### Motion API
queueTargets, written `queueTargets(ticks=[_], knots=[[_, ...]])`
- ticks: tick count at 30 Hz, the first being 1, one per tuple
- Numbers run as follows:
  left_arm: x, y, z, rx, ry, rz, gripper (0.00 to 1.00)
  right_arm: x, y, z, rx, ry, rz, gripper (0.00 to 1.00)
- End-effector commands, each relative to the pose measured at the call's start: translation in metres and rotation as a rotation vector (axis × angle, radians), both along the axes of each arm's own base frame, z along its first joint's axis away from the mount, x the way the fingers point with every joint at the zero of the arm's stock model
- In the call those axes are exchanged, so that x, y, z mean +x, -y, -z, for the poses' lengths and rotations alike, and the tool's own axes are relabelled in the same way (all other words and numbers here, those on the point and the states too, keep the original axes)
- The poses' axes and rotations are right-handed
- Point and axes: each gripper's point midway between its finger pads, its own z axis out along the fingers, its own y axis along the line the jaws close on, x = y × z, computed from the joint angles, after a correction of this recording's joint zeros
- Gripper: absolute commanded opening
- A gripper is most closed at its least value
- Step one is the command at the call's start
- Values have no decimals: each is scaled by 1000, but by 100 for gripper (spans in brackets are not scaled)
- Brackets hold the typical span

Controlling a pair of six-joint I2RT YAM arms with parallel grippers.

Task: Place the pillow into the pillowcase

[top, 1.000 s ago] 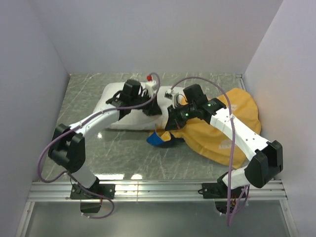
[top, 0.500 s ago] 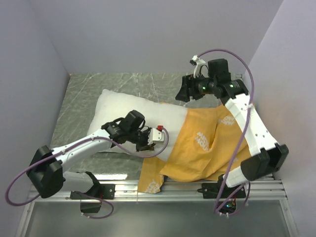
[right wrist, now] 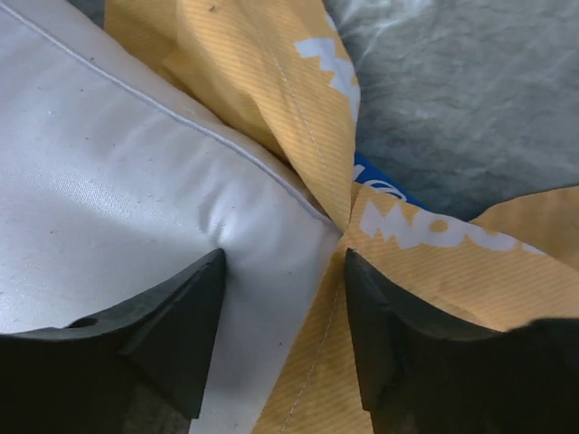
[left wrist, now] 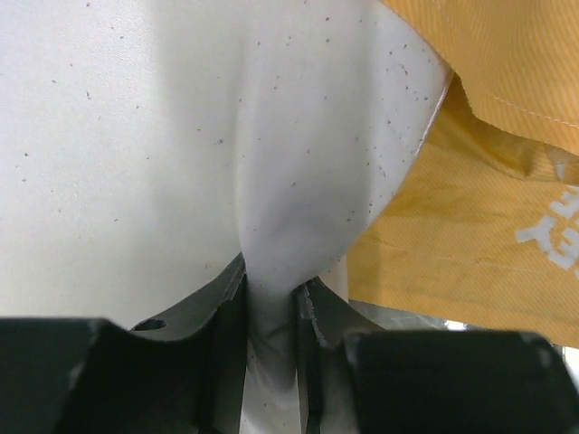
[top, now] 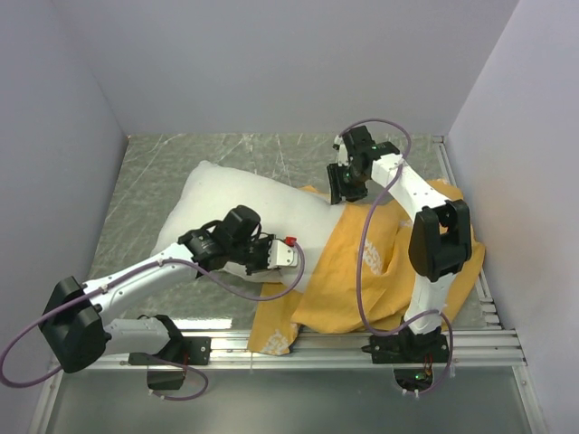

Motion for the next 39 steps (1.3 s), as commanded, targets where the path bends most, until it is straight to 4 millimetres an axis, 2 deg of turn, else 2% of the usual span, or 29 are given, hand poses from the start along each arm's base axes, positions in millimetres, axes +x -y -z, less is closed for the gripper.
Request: queueTargets(ticks=[1,2,3,5,6,7,8,9,10,12,13,14,18,21,22,23,25,26,28,29,30,31,32,33,34,35,37,38,39], knots=[[3,-12,-3,43,32,-31,28,1,30,1,-157,27,27,53],[8,-13,-8,40,51,-60,29,2,30,-1,-156,34,26,44],[13,-13,-15,31,67,-79,29,4,29,-6,-149,43,24,24],[31,-13,-46,-45,92,-154,35,4,24,-12,-124,46,16,5],[38,-14,-60,-83,90,-173,40,8,20,-22,-103,68,11,0],[50,-13,-87,-141,109,-197,44,8,15,-27,-79,76,3,0],[58,-15,-96,-167,80,-234,52,8,9,-32,-52,87,-13,0],[71,-24,-109,-209,62,-253,55,6,2,-45,-22,116,-35,0],[81,-26,-137,-247,81,-258,57,8,-5,-53,-3,149,-50,0],[101,-38,-148,-264,55,-299,65,0,-20,-73,52,205,-110,0],[104,-36,-169,-305,64,-273,67,-2,-32,-81,66,245,-141,0],[110,-37,-166,-295,56,-263,70,-4,-37,-86,63,275,-180,0],[114,-36,-164,-283,49,-223,80,-25,-65,-110,100,387,-320,0],[121,-30,-150,-267,35,-190,86,-43,-78,-118,146,402,-393,0],[129,-27,-149,-274,50,-195,86,-45,-80,-121,158,414,-400,0],[139,-25,-137,-264,25,-201,87,-49,-83,-124,171,421,-417,0],[147,-23,-132,-270,-19,-189,88,-58,-84,-134,203,451,-446,0],[148,-21,-117,-269,-68,-136,90,-61,-85,-138,213,464,-456,0],[149,-19,-112,-266,-89,-81,99,-68,-84,-145,231,489,-482,0],[143,-20,-97,-241,-128,-50,99,-71,-85,-148,242,495,-493,0],[137,-19,-94,-246,-148,-9,99,-74,-85,-151,245,503,-504,0],[130,-20,-91,-234,-168,16,98,-76,-85,-152,247,503,-506,0],[119,-23,-78,-204,-219,49,85,-77,-85,-153,249,501,-508,0],[108,-22,-73,-186,-259,74,68,-79,-85,-155,255,506,-516,0],[105,-21,-72,-174,-247,113,32,-82,-86,-156,263,506,-519,0],[93,-22,-67,-152,-306,123,19,-84,-89,-159,275,507,-530,0],[86,-23,-68,-152,-308,136,3,-87,-89,-166,283,510,-525,0],[81,-24,-82,-165,-255,141,1,-86,-87,-168,282,508,-511,5],[82,-24,-78,-172,-201,136,0,-81,-84,-172,267,518,-477,30]])
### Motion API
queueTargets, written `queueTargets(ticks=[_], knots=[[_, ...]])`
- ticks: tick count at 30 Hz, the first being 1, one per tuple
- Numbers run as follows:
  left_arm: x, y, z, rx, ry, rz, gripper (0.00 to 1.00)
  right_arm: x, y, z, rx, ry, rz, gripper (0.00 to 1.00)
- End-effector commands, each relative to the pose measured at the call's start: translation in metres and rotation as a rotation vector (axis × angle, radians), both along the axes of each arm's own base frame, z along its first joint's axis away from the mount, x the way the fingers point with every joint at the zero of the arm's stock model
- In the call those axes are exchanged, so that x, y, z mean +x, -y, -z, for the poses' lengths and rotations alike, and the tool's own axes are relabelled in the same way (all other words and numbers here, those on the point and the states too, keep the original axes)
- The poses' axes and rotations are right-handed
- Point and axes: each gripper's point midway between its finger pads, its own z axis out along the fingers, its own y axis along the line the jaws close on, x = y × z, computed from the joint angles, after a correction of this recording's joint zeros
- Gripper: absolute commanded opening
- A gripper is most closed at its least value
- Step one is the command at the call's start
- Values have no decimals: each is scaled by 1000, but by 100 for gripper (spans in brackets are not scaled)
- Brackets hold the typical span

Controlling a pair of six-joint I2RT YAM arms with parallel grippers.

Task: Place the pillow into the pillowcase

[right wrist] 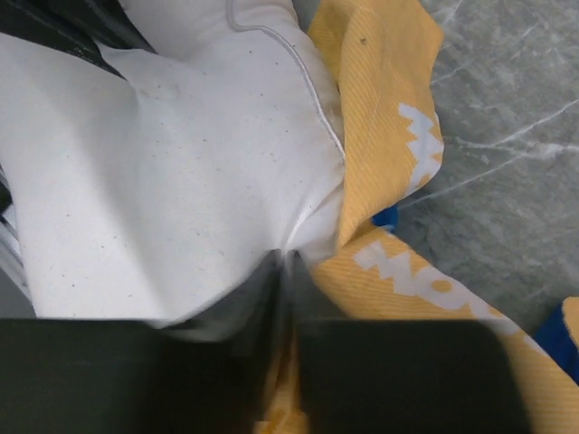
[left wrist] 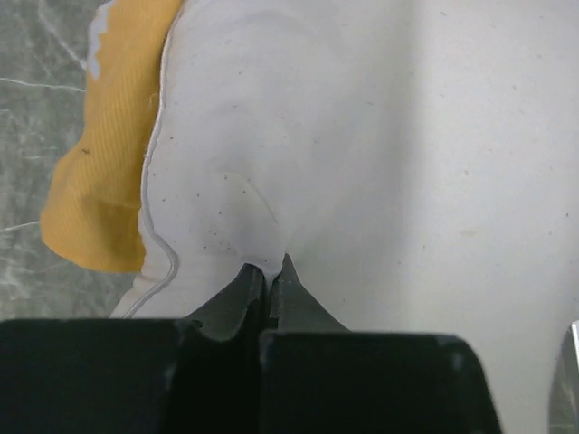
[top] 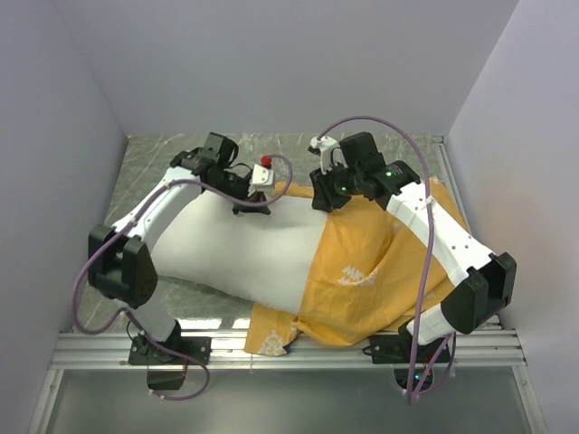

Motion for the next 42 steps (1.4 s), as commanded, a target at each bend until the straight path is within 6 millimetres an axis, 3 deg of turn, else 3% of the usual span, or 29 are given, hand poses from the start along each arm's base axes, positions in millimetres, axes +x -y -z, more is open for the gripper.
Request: queueTargets(ticks=[1,3,4,5,6,9,12,17,19,22,26,28,30,31,32,34,35,37,42], knots=[[-40,-8,-34,-34,154,54,0,2,1,-57,88,130,14,46],[-54,-7,-38,-23,288,67,0,12,15,-63,86,149,88,76],[-58,-6,-29,-23,349,67,0,17,21,-64,89,148,118,79],[-73,-6,-43,-24,455,80,0,27,34,-66,92,140,163,80],[-84,-7,-33,-14,472,94,0,35,36,-70,106,125,189,81],[-102,1,-43,-17,556,99,0,29,36,-59,103,16,159,81],[-108,6,-50,-23,565,80,0,2,30,-39,105,-101,76,81],[-124,14,-61,-34,603,118,0,-33,13,-38,207,-238,-46,81],[-131,12,-63,-34,644,128,0,-42,7,-25,205,-295,-54,82],[-144,14,-63,-38,703,168,0,-46,5,5,132,-343,-34,82],[-156,19,-64,-51,722,205,0,-25,7,44,47,-393,55,82],[-158,20,-67,-57,720,201,0,-34,0,47,75,-472,39,81],[-158,20,-71,-60,721,194,0,-49,-6,47,95,-544,-34,76],[-158,19,-71,-59,718,191,0,-62,-14,37,153,-589,-103,73],[-158,19,-72,-58,721,189,0,-70,-19,30,181,-590,-179,54],[-157,18,-72,-59,728,181,0,-86,-24,14,232,-631,-259,26],[-156,17,-72,-59,733,177,0,-84,-26,4,247,-602,-282,1],[-156,17,-70,-64,730,169,0,-78,-30,-10,271,-539,-298,0],[-150,21,-73,-87,776,149,0,-56,-45,-68,369,-320,-312,0]])
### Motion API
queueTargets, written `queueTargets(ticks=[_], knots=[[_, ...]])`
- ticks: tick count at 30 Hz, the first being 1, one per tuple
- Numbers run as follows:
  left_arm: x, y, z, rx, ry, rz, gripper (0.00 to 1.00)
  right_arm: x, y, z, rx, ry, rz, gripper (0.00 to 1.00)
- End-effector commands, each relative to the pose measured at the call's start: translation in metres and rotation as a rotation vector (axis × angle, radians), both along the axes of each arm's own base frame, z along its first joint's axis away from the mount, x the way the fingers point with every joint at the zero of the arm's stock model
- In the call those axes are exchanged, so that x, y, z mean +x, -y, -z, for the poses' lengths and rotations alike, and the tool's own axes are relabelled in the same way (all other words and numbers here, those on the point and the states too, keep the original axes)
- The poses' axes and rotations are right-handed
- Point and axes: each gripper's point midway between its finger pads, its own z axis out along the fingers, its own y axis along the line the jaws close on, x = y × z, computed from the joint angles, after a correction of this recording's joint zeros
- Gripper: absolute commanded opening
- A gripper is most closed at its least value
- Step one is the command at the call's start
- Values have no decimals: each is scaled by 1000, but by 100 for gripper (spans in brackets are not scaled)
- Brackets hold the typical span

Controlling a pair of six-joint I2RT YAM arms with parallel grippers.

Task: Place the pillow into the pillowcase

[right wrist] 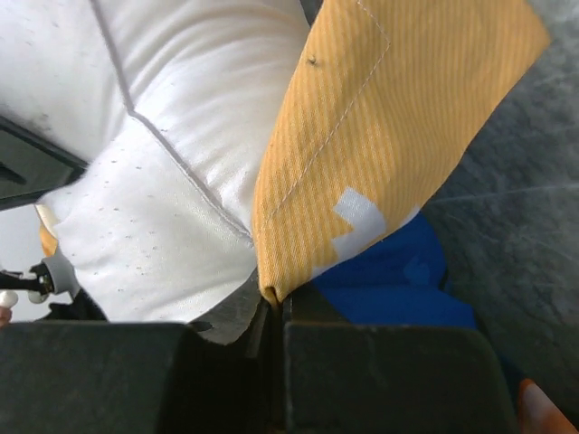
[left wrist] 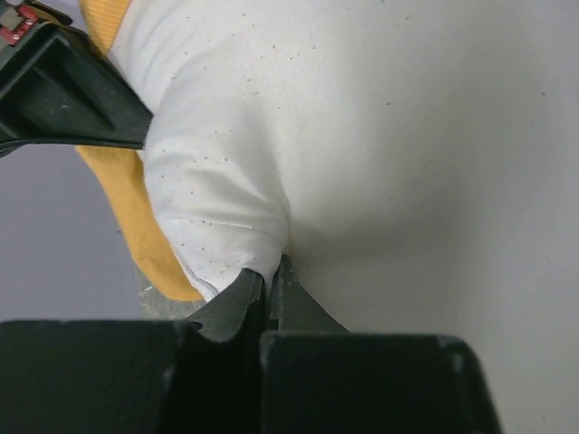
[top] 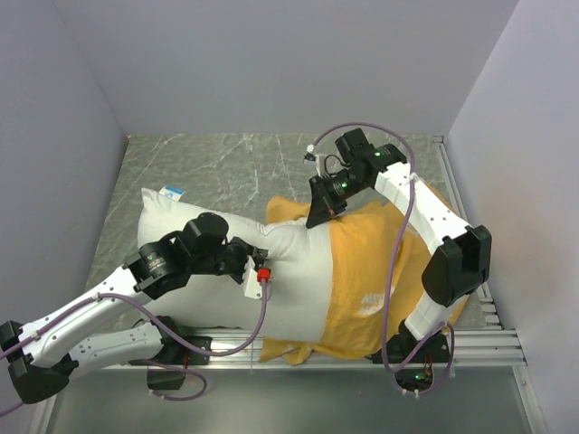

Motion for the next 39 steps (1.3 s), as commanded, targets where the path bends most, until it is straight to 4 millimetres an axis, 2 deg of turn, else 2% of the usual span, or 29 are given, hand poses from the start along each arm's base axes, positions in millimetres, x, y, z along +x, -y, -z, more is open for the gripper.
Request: queueTargets(ticks=[1,2,3,7,10,11,14,17,19,22,23,24,26,28,31,32,34,35,36,37,38,39], knots=[[-2,20,-29,-122,80,66,0,3,-28,-87,232,213,-55,0],[-1,21,-31,-126,88,68,0,6,-32,-92,237,224,-52,9],[0,22,-33,-134,94,68,0,9,-34,-91,225,232,-44,11],[0,25,-39,-148,90,74,0,16,-39,-74,188,201,-30,6],[-5,24,-41,-160,98,93,0,19,-42,-63,185,165,8,16],[-6,23,-39,-158,98,97,0,18,-41,-58,181,138,30,28],[-8,22,-38,-154,97,105,0,23,-46,-54,201,123,47,29],[-9,22,-42,-164,95,108,0,23,-52,-50,220,49,46,39],[-9,23,-41,-159,94,109,0,29,-54,-51,237,39,56,35],[-10,22,-42,-160,96,111,0,42,-53,-53,266,-10,106,37],[-9,22,-42,-162,94,110,0,44,-53,-53,278,-33,111,33],[-10,22,-42,-162,94,108,0,46,-53,-53,276,-31,117,25],[-8,22,-42,-160,92,97,0,50,-52,-55,274,-8,115,0],[-1,24,-47,-183,95,62,0,47,-51,-63,289,2,97,0],[7,33,-56,-229,68,18,0,42,-55,-97,365,79,88,0],[10,36,-63,-252,64,3,0,33,-59,-115,396,91,89,0],[20,46,-69,-288,55,-24,0,35,-69,-136,452,158,102,0],[26,48,-74,-308,61,-47,0,25,-78,-147,476,133,106,0],[30,52,-78,-330,58,-58,0,23,-89,-160,526,174,93,0],[34,59,-79,-333,63,-54,0,25,-96,-164,540,185,122,0],[36,63,-87,-356,67,-39,0,22,-106,-173,566,159,141,0],[39,70,-86,-362,39,-40,0,16,-121,-181,592,164,132,0]])
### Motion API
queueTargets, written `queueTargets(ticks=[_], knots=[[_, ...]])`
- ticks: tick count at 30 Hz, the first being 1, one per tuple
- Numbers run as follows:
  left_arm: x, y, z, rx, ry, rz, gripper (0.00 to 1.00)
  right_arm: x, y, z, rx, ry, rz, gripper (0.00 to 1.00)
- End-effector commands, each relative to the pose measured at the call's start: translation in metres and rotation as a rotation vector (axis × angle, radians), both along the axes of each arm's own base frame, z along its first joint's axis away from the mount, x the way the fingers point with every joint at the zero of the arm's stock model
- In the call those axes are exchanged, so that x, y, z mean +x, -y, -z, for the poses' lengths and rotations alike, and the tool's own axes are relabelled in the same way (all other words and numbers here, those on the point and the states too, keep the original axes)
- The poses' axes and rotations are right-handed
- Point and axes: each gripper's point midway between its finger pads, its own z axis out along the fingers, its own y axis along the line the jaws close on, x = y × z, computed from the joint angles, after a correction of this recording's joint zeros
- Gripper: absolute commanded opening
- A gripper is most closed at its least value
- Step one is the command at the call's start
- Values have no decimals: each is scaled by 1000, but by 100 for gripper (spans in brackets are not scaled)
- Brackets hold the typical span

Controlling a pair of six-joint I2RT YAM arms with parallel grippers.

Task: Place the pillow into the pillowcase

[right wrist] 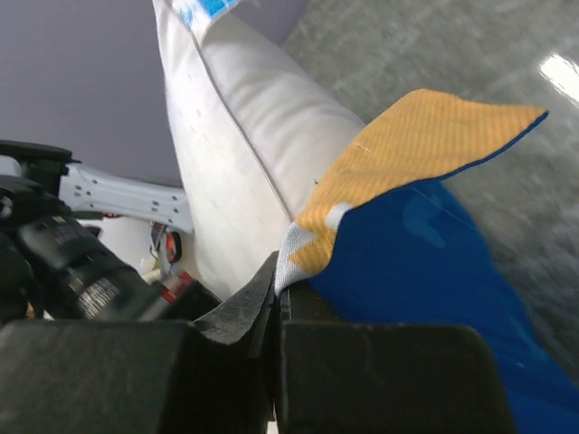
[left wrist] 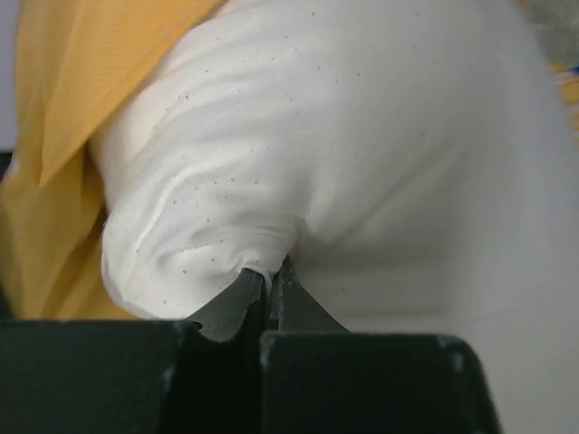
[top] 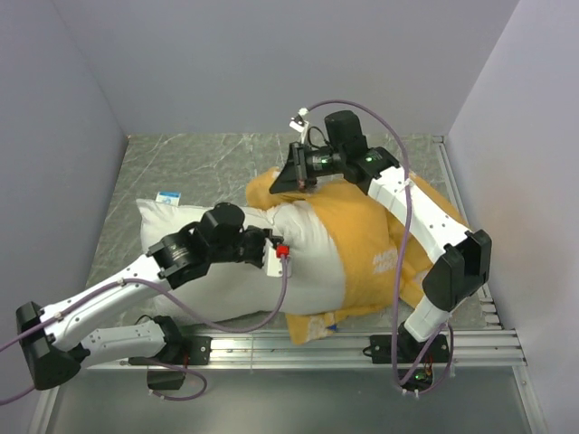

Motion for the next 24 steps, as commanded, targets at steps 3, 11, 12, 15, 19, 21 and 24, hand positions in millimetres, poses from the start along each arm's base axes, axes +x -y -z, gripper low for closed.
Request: queueTargets(ticks=[3,11,12,15,19,21,24], knots=[[13,48,-83,-253,66,81,0,-17,-67,-100,285,59,25,0],[32,31,-44,-229,-33,48,0,6,-77,-28,200,-154,142,0],[33,27,-38,-229,-71,32,0,15,-75,-17,177,-145,183,0],[52,9,-20,-238,-182,-56,0,41,-67,12,81,-98,229,27],[98,-38,10,-229,-336,-222,0,94,-31,-14,-22,162,314,87],[108,-49,24,-214,-365,-247,0,114,6,-21,-77,229,401,88],[122,-60,45,-200,-381,-281,0,117,58,-50,-189,470,532,86]])
